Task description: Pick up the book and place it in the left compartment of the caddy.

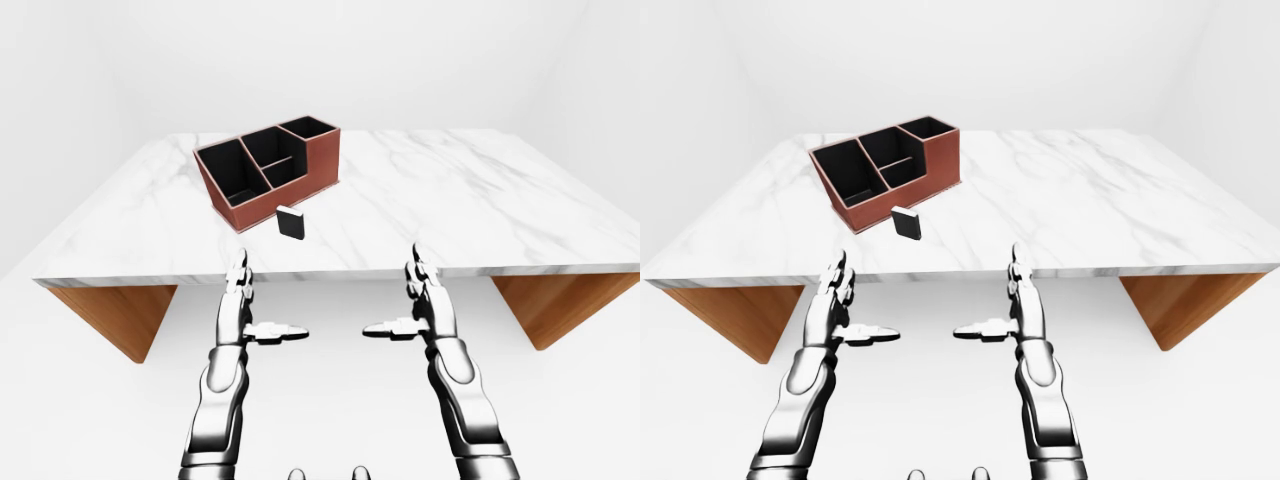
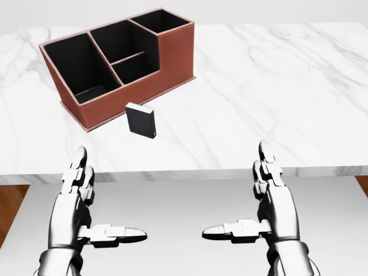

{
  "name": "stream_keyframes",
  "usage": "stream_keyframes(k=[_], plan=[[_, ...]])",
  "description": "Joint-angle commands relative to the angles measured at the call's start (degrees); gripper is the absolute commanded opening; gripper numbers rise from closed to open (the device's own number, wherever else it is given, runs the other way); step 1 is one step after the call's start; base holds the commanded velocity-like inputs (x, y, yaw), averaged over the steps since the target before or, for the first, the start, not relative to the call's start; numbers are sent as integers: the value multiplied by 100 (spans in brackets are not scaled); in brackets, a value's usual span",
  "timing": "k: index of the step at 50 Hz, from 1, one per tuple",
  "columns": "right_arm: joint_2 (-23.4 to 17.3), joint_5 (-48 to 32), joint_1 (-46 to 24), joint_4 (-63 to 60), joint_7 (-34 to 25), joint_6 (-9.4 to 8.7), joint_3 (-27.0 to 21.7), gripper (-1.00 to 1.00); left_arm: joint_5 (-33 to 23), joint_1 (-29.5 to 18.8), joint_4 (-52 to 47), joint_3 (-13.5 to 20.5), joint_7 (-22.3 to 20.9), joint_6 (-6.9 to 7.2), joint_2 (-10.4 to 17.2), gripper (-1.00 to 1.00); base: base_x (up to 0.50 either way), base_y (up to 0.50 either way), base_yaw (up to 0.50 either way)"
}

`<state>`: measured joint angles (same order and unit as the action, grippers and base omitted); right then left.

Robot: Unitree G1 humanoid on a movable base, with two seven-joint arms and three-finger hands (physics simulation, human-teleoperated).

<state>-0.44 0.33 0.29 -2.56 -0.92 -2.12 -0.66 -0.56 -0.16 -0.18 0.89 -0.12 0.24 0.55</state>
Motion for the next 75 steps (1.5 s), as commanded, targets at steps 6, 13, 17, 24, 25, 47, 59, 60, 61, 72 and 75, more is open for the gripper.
stream_keyframes(k=[6, 13, 17, 24, 25, 47, 59, 60, 61, 72, 75], plan=[[-49, -20, 125, -1054, -170, -288, -82, 100, 101, 2, -850, 372, 39, 476, 120, 100, 0, 0, 0], [-52, -130, 145, -1706, -113, -288, -64, 100, 663, -131, -1454, 762, 35, 476, 211, 100, 0, 0, 0], [-42, -133, 145, -1937, -123, -288, -64, 100, 1304, -229, -2053, 1037, 125, 476, 274, 100, 0, 0, 0], [-49, -129, 174, -2107, -122, -288, -125, 100, 1329, -395, -2622, 1459, 284, 476, 559, 100, 0, 0, 0], [-47, -122, 183, -2150, -119, -288, -134, 100, 1449, -438, -2561, 1548, 284, 476, 560, 100, 0, 0, 0], [-144, -590, -181, -4332, -150, -288, 89, 100, 2125, -686, -2903, 2171, 638, 476, 1004, 100, 0, 0, 0], [-115, -1507, -1104, -5743, -569, -288, 374, 100, 2267, -717, -2866, 2291, 709, 476, 1119, 100, 0, 0, 0], [-40, -1706, -1144, -5743, -698, -288, 410, 100, 2245, -698, -2814, 2277, 689, 476, 1102, 100, 0, 0, 0], [63, -1920, -1190, -5743, -852, -288, 428, 100, 2241, -696, -2803, 2270, 691, 476, 1099, 100, 0, 0, 0], [1130, -4196, -1374, -5744, -2668, -288, 401, 100, 2243, -726, -2780, 2263, 755, 476, 1123, 100, 0, 0, 0], [1210, -4329, -1381, -5744, -2800, -288, 387, 100, 2251, -738, -2810, 2274, 766, 476, 1129, 100, 0, 41, 0]])
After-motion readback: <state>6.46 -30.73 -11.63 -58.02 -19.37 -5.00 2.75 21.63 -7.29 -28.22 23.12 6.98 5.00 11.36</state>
